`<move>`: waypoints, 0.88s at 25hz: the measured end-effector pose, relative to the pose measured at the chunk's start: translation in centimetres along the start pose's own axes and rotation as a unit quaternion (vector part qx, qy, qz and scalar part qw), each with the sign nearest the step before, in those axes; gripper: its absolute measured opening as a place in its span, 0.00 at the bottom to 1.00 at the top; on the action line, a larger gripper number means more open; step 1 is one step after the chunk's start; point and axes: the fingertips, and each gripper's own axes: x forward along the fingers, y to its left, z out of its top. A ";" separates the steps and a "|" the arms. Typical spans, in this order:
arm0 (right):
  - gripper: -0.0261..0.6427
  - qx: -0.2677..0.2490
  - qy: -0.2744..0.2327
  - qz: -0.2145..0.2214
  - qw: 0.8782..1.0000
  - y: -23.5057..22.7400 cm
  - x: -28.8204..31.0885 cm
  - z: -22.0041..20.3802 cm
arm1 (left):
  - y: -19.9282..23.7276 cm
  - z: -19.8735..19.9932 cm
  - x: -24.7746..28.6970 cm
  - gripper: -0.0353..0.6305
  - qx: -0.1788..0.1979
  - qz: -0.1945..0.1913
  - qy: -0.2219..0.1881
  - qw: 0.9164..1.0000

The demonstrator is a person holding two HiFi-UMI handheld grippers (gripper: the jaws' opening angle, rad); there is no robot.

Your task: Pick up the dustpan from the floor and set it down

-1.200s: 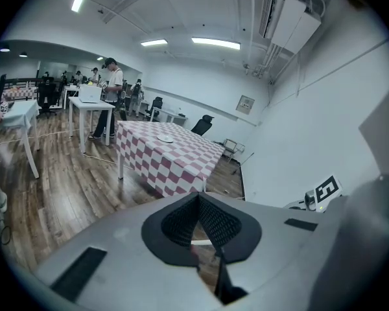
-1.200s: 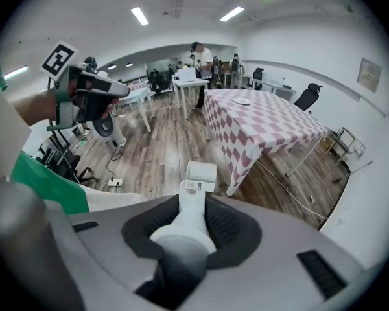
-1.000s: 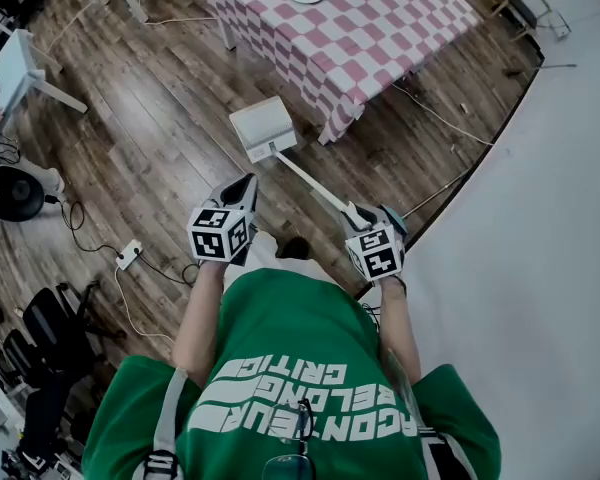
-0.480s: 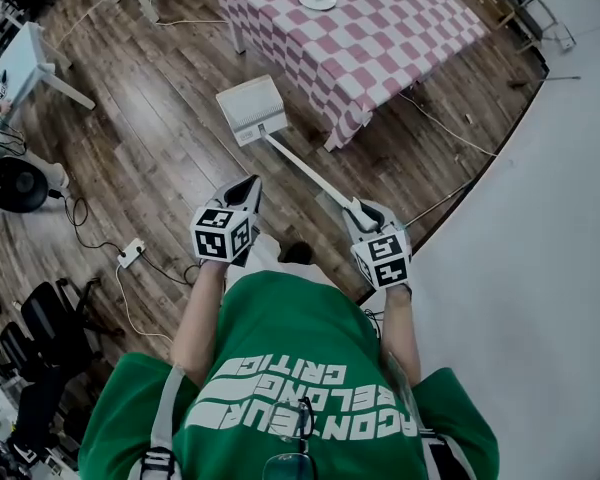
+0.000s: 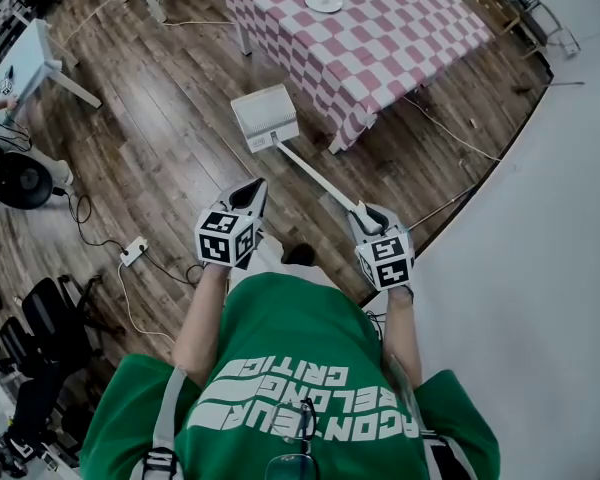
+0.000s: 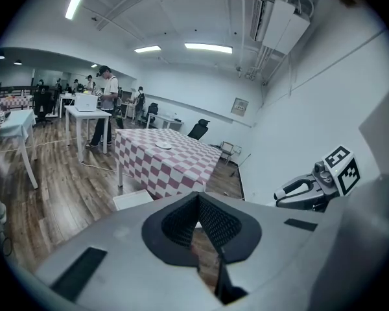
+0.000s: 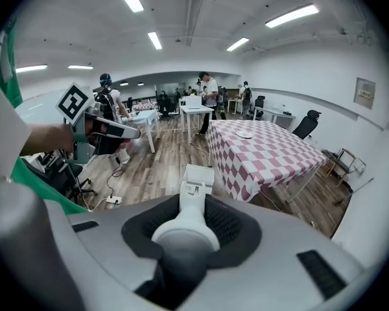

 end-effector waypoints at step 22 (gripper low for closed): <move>0.21 0.018 0.032 -0.010 0.999 -1.2 -0.9 -5.3 | -2.5 -1.6 0.3 0.04 0.000 -0.006 0.001 1.000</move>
